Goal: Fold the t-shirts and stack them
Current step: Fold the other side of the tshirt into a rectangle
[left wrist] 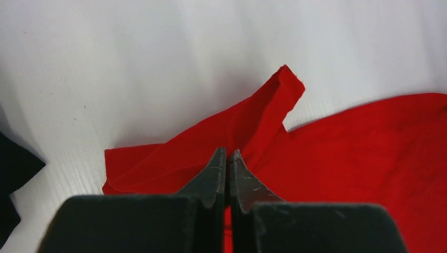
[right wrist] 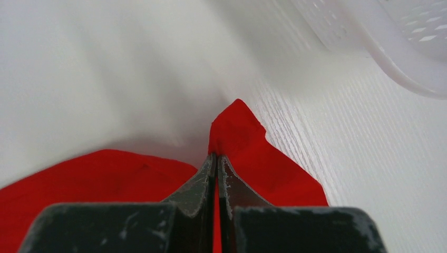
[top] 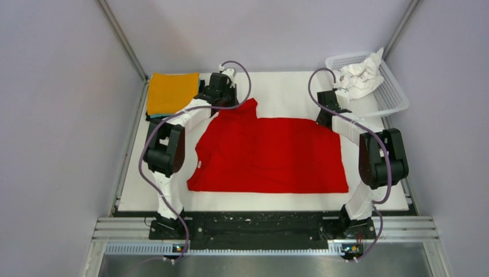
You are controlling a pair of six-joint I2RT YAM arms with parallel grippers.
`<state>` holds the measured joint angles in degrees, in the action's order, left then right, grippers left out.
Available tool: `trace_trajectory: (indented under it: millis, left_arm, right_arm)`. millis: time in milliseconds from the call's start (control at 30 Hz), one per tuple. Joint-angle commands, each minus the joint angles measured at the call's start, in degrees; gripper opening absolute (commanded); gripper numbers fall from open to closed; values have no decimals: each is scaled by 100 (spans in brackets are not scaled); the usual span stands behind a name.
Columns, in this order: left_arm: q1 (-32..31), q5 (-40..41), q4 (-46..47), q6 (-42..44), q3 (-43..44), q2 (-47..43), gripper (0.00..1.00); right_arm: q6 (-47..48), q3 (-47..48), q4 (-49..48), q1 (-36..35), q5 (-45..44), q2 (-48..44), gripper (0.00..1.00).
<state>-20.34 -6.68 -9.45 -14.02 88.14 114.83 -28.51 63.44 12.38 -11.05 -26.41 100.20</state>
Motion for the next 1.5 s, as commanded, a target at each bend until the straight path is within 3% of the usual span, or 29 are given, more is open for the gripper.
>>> trace_trajectory:
  millis: [0, 833, 1467]
  left_arm:
    - [-55, -17, 193, 82, -331, -727, 0]
    - [-411, 484, 259, 30, -2152, -2483, 0]
    - [-788, 1038, -800, -918, -3192, -4112, 0]
  right_arm:
    - [102, -123, -16, -114, 95, -498, 0]
    - [434, -937, 588, -238, 383, -1947, 0]
    - [673, -877, 1120, -235, 229, -2464, 0]
